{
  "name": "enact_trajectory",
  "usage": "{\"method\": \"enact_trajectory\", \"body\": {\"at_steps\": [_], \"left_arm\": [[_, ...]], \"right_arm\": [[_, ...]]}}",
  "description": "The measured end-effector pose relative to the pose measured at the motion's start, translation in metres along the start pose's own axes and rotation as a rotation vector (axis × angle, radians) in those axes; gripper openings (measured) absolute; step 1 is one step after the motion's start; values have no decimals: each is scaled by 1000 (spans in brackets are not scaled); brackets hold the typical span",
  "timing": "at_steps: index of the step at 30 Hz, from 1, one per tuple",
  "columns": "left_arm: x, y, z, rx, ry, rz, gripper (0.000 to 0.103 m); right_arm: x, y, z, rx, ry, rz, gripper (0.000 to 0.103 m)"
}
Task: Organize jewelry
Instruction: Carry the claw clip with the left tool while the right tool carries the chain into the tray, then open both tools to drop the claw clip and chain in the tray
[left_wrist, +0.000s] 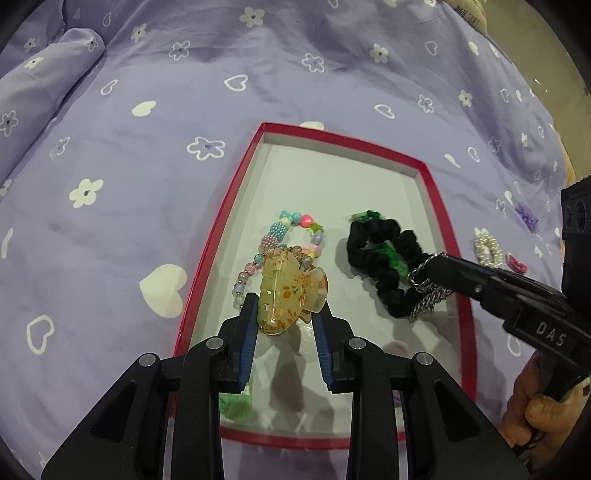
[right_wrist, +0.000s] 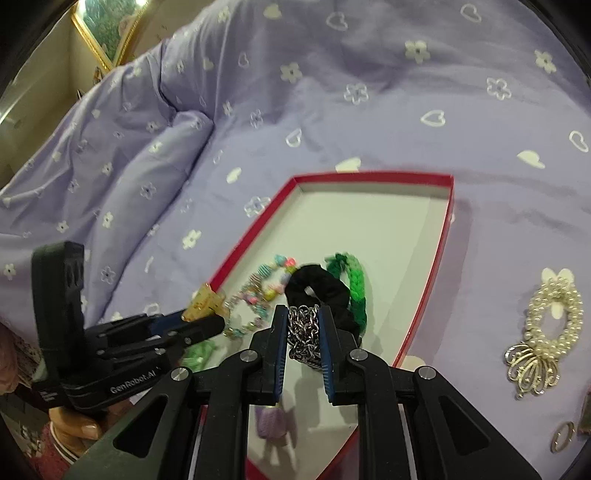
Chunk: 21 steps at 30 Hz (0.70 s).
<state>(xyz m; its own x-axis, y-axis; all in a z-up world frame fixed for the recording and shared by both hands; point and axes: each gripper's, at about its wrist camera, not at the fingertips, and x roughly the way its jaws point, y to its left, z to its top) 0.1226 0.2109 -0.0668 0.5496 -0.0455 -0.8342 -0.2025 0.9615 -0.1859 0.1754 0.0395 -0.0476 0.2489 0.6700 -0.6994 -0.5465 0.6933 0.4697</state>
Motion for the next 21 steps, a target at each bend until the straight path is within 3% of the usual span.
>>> {"method": "enact_trajectory", "body": {"at_steps": [21], "left_arm": [[12, 6, -3, -13, 24, 14, 29]], "right_arm": [[17, -5, -5, -11, 48, -19, 18]]}}
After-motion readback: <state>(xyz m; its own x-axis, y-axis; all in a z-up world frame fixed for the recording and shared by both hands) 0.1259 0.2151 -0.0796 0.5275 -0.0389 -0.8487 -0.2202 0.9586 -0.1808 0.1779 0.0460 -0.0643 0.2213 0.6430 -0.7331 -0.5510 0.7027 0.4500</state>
